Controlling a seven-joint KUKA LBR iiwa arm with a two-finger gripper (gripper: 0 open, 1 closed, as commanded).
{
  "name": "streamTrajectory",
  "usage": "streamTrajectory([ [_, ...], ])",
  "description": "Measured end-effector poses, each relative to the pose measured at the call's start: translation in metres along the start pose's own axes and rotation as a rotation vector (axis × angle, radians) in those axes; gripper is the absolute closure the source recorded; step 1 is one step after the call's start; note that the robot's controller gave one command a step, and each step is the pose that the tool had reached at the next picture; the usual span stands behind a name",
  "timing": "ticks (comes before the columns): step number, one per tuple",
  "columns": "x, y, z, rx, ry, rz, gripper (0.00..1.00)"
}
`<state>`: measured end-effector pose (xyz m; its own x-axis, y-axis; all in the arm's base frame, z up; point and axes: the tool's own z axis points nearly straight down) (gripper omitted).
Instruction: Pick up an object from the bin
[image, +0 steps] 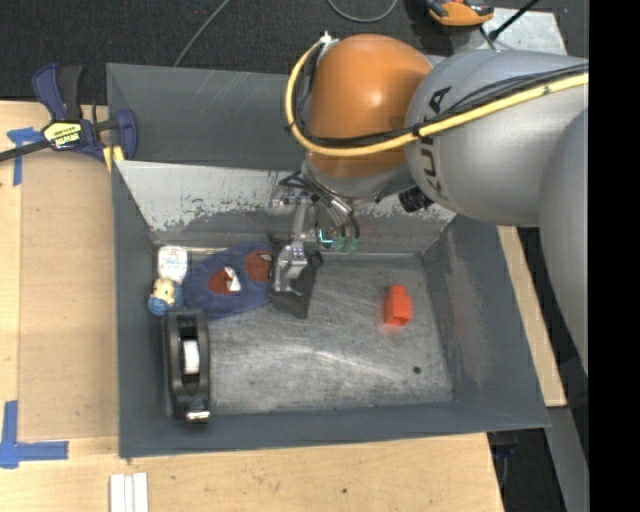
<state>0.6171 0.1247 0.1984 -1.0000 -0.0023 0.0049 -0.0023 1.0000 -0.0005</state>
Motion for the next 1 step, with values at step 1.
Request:
streamTrajectory([
  [1, -0.0049, -0.0169, 0.1102, -0.004, -0.020, -0.026, 0.00],
])
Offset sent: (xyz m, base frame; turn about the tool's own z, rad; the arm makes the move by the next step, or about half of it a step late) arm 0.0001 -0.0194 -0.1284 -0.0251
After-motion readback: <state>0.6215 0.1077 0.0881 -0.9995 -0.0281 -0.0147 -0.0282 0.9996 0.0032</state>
